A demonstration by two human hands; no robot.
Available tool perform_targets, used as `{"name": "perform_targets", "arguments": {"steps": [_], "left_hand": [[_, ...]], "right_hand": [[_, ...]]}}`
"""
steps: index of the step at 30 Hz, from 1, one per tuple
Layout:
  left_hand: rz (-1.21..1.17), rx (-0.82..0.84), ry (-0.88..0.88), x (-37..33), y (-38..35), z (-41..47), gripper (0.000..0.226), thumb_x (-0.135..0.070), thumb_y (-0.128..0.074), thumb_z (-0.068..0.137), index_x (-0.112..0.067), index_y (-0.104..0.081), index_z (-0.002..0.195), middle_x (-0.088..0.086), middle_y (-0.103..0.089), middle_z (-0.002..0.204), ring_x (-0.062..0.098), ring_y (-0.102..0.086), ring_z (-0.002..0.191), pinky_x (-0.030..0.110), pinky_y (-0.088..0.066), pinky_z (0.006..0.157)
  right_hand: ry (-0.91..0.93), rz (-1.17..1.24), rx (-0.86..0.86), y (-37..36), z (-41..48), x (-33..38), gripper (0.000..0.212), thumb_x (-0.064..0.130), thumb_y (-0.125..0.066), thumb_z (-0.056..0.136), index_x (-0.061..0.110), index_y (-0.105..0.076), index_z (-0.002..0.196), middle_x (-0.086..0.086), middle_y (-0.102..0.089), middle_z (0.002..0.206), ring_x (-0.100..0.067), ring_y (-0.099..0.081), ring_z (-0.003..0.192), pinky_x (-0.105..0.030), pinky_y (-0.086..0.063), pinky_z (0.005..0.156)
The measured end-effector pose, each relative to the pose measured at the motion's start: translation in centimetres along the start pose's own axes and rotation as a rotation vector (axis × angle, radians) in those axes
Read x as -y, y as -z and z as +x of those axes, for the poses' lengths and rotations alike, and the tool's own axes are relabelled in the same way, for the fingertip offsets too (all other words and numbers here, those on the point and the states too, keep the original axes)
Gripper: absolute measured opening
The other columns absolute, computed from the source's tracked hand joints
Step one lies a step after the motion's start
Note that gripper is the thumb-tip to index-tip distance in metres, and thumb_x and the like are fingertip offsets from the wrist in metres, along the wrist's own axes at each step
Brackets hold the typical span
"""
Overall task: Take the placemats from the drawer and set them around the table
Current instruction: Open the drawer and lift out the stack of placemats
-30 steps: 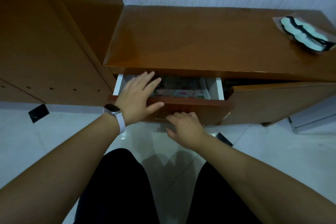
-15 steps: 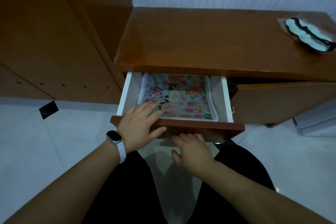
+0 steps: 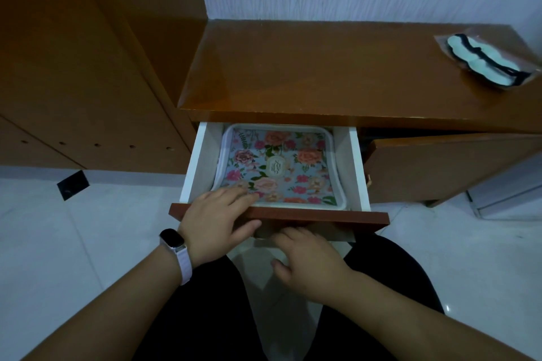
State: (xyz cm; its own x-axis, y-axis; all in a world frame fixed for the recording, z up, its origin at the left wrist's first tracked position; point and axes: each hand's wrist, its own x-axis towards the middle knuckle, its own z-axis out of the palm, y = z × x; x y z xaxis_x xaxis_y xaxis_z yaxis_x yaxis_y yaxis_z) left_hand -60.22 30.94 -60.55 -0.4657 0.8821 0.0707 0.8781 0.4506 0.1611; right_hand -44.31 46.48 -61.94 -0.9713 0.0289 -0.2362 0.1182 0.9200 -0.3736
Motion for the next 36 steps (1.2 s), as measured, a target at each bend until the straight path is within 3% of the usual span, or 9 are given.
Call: {"name": "perform_targets", "arguments": {"steps": [5, 8, 12, 15, 18, 26, 29, 31, 36], "left_hand": [[-0.129, -0.033, 0.055, 0.4, 1.4, 1.7, 0.061, -0.065, -0.043, 0.087, -0.021, -0.063, 0.125, 0.002, -0.062, 0.126, 0.024, -0.057, 0.113, 0.037, -0.046, 0.092], [-0.145, -0.035, 0.110, 1.1, 2.0, 3.7, 0.057, -0.061, -0.045, 0.089, -0.022, -0.059, 0.128, 0.000, -0.060, 0.127, 0.023, -0.055, 0.114, 0.035, -0.046, 0.089], [-0.183, 0.145, 0.289, 2.0, 1.9, 6.5, 0.053, -0.049, -0.054, 0.092, -0.020, -0.049, 0.136, 0.005, -0.050, 0.135, 0.026, -0.048, 0.121, 0.034, -0.043, 0.092], [-0.201, 0.343, 0.447, 2.1, 1.7, 7.9, 0.049, -0.043, -0.056, 0.092, -0.016, -0.049, 0.131, 0.014, -0.055, 0.124, 0.031, -0.057, 0.104, 0.035, -0.049, 0.083], [-0.143, 0.493, 0.535, 1.8, 1.1, 8.7, 0.041, -0.035, -0.052, 0.097, -0.009, -0.049, 0.128, 0.017, -0.058, 0.125, 0.033, -0.058, 0.107, 0.037, -0.050, 0.088], [-0.115, 0.794, 0.541, 1.7, -0.2, 10.5, 0.054, -0.045, -0.029, 0.103, -0.011, -0.034, 0.145, 0.013, -0.045, 0.145, 0.029, -0.046, 0.127, 0.028, -0.035, 0.101], [-0.110, 0.817, 0.539, 2.3, -1.6, 10.6, 0.064, -0.053, -0.034, 0.099, -0.013, -0.033, 0.149, 0.011, -0.042, 0.149, 0.029, -0.043, 0.132, 0.035, -0.035, 0.109], [-0.148, 0.843, 0.536, 2.3, -2.1, 10.7, 0.073, -0.062, -0.032, 0.096, -0.018, -0.023, 0.153, 0.008, -0.033, 0.155, 0.028, -0.035, 0.138, 0.037, -0.029, 0.114], [-0.207, 0.850, 0.522, 2.1, -2.8, 10.8, 0.071, -0.062, -0.030, 0.096, -0.024, -0.016, 0.154, 0.004, -0.026, 0.158, 0.026, -0.028, 0.142, 0.036, -0.023, 0.116]], "right_hand": [[0.062, 0.240, -0.206, 5.2, -0.7, 0.3, 0.039, 0.044, -0.051, 0.091, 0.027, -0.058, 0.125, 0.006, -0.063, 0.116, -0.014, -0.058, 0.104, -0.034, -0.050, 0.086], [0.038, 0.256, -0.317, 7.6, 0.6, -1.2, 0.037, 0.042, -0.053, 0.092, 0.030, -0.054, 0.126, 0.006, -0.062, 0.117, -0.012, -0.057, 0.104, -0.030, -0.051, 0.083], [-0.220, 0.151, -0.144, 8.9, 3.7, -5.2, 0.056, 0.045, -0.054, 0.094, 0.021, -0.040, 0.143, -0.002, -0.047, 0.136, -0.022, -0.052, 0.116, -0.037, -0.049, 0.092], [-0.340, 0.205, -0.006, 8.5, 5.1, -7.2, 0.068, 0.048, -0.056, 0.092, 0.018, -0.031, 0.148, -0.008, -0.040, 0.142, -0.027, -0.048, 0.121, -0.035, -0.045, 0.096], [-0.406, 0.244, 0.057, 7.7, 6.0, -7.6, 0.076, 0.053, -0.058, 0.089, 0.019, -0.026, 0.150, -0.009, -0.035, 0.144, -0.029, -0.049, 0.122, -0.039, -0.046, 0.100], [-0.477, 0.311, 0.079, 6.0, 6.7, -7.8, 0.074, 0.054, -0.057, 0.088, 0.020, -0.030, 0.147, -0.010, -0.035, 0.145, -0.030, -0.046, 0.127, -0.044, -0.043, 0.105], [-0.470, 0.306, 0.026, 5.5, 6.4, -7.7, 0.064, 0.052, -0.056, 0.087, 0.019, -0.039, 0.139, -0.009, -0.042, 0.137, -0.029, -0.048, 0.122, -0.042, -0.044, 0.101], [-0.451, 0.294, -0.036, 5.2, 6.0, -7.5, 0.060, 0.050, -0.055, 0.088, 0.017, -0.042, 0.136, -0.009, -0.046, 0.135, -0.027, -0.048, 0.120, -0.039, -0.044, 0.099], [-0.441, 0.299, -0.123, 4.8, 5.6, -7.1, 0.058, 0.049, -0.053, 0.087, 0.018, -0.045, 0.135, -0.005, -0.048, 0.133, -0.026, -0.050, 0.117, -0.035, -0.044, 0.092]]}}
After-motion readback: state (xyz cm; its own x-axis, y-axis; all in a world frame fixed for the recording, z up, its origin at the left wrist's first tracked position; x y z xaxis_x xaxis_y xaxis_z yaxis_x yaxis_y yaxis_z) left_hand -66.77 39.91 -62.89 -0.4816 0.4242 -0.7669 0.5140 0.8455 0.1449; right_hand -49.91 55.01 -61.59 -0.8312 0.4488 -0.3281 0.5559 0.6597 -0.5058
